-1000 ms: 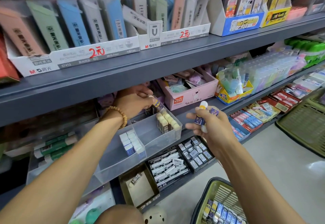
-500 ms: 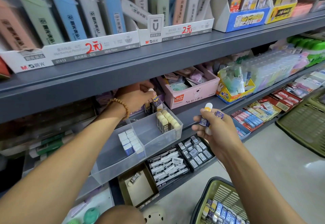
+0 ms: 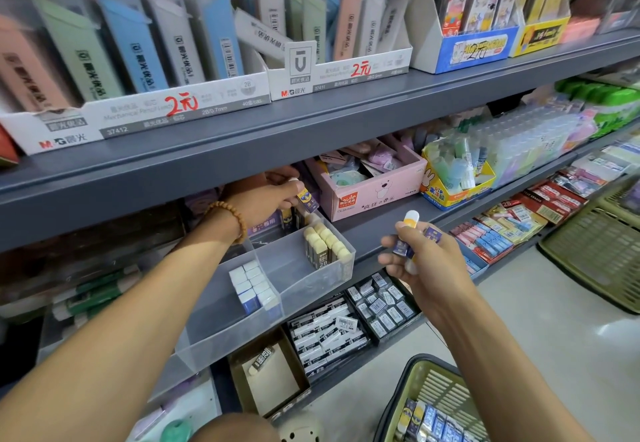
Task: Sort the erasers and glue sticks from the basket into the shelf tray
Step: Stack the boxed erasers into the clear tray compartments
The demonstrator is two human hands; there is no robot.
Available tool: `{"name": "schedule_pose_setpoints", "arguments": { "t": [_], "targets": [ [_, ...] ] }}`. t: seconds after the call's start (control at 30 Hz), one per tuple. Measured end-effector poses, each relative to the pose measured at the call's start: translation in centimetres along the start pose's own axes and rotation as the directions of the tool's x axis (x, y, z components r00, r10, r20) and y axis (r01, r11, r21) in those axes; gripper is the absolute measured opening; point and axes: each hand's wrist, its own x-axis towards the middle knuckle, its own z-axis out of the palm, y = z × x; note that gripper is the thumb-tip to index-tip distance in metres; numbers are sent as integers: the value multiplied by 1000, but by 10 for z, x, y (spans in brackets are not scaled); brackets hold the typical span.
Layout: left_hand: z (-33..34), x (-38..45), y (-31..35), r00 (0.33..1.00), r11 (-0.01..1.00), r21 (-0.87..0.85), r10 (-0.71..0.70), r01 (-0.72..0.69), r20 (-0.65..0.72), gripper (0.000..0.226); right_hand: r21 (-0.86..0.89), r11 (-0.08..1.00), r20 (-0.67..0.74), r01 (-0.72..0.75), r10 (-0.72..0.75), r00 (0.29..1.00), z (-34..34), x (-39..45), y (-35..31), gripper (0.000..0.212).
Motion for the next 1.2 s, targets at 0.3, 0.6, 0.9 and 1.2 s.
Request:
{"name": "schedule_pose_setpoints", "arguments": {
  "t": [0.3, 0.6, 0.9, 1.2],
  "targets": [
    [6, -5, 1, 994, 982, 162, 106, -100, -28, 14, 18, 1000, 0, -4, 4, 1000, -2, -1, -2, 9],
    [3, -8, 1, 978, 925, 327, 207, -191, -14, 17, 53, 998, -2, -23, 23, 1000, -2, 0, -2, 8],
    [2, 1, 0, 998, 986, 159, 51, -55, 31, 13, 82, 996, -15, -29, 30, 999, -6, 1, -2, 7],
    [0, 11, -4, 999, 993, 115, -32, 28, 26, 7, 98, 995, -20, -32, 34, 999, -7, 3, -2, 8]
  ]
}}
